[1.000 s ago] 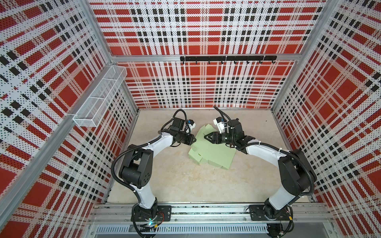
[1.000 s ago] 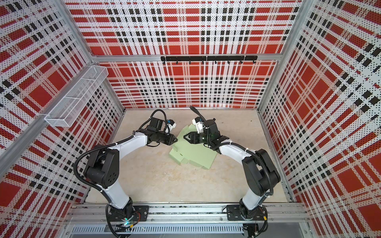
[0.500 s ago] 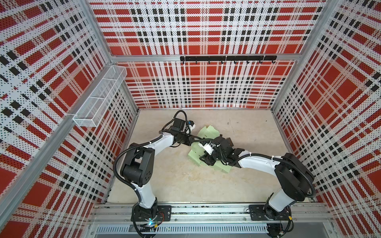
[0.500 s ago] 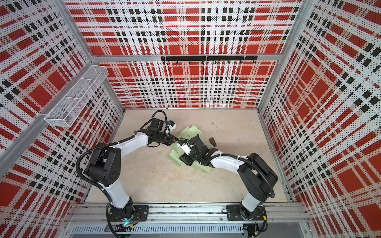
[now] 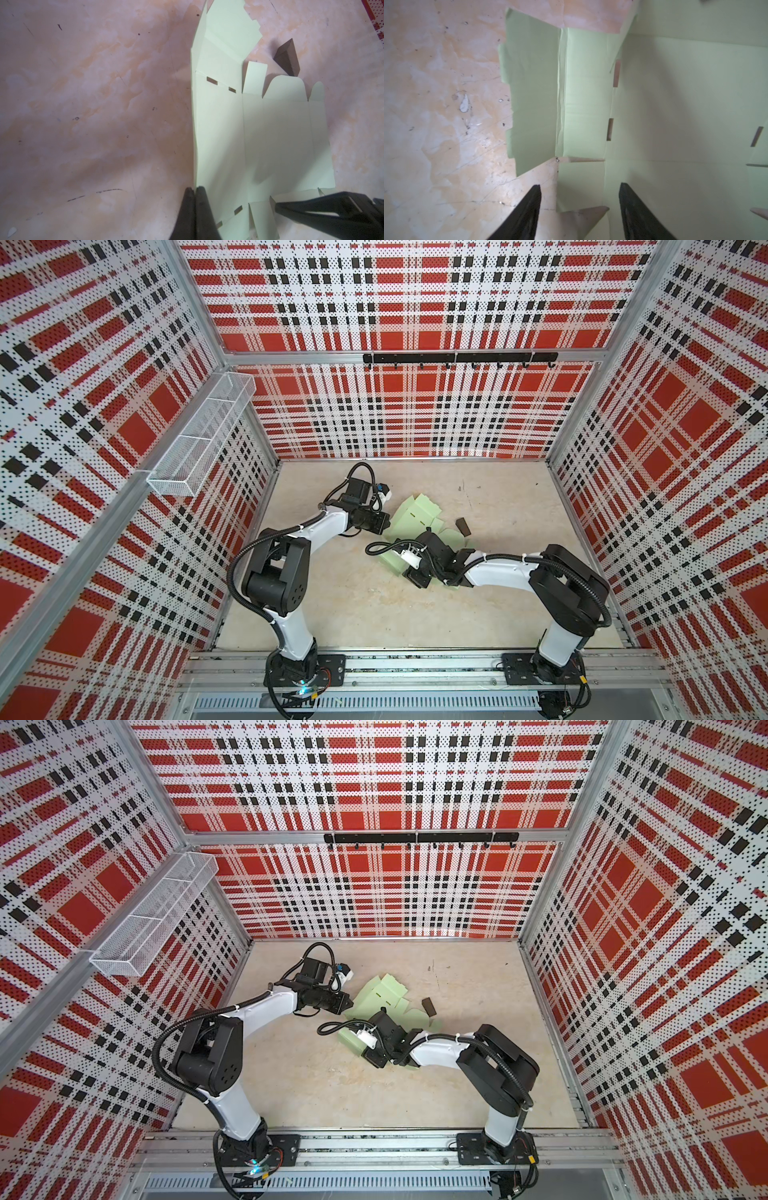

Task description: Fold the paper box

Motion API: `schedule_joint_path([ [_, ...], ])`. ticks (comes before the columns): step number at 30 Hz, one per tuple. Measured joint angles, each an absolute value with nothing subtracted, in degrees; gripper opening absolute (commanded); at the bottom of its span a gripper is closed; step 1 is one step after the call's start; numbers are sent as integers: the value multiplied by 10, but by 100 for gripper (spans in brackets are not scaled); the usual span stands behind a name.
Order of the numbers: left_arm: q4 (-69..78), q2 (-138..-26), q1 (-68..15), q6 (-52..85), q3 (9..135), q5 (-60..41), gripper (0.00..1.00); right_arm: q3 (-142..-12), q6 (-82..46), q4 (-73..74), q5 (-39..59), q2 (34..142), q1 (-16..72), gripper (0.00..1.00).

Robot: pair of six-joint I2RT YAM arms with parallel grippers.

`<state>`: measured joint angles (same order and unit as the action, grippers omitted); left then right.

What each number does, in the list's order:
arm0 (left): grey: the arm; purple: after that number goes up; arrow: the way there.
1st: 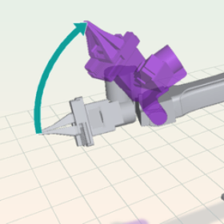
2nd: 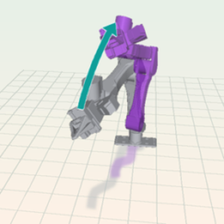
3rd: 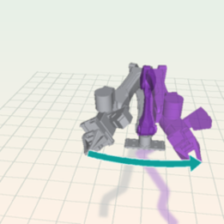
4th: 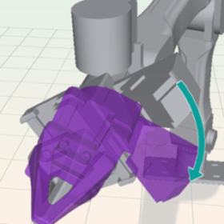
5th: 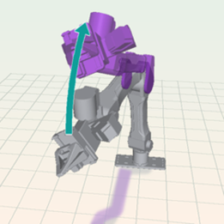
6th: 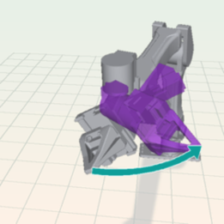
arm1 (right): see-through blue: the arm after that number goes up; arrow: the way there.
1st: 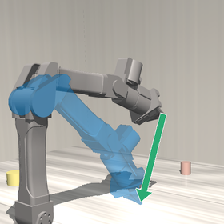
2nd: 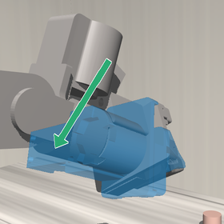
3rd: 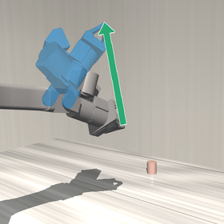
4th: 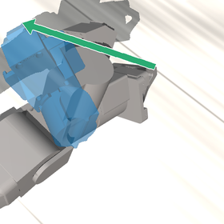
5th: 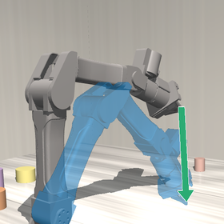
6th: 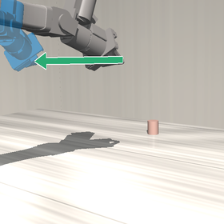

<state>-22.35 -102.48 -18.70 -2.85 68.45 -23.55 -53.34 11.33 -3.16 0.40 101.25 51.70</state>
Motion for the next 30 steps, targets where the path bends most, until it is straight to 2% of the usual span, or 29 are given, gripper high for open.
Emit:
schedule_joint_path([
  [7, -225, -1025, -187, -31, 685, -238, 0, -545, 123, -38, -35, 1040, 528, 67],
  [15, -225, -1025, -187, -61, 685, -242, 0, -560, 125, -62, -97, 1042, 533, 63],
  [30, -225, -1024, -191, -83, 685, -235, 0, -585, 121, -83, -103, 1023, 500, 57],
])
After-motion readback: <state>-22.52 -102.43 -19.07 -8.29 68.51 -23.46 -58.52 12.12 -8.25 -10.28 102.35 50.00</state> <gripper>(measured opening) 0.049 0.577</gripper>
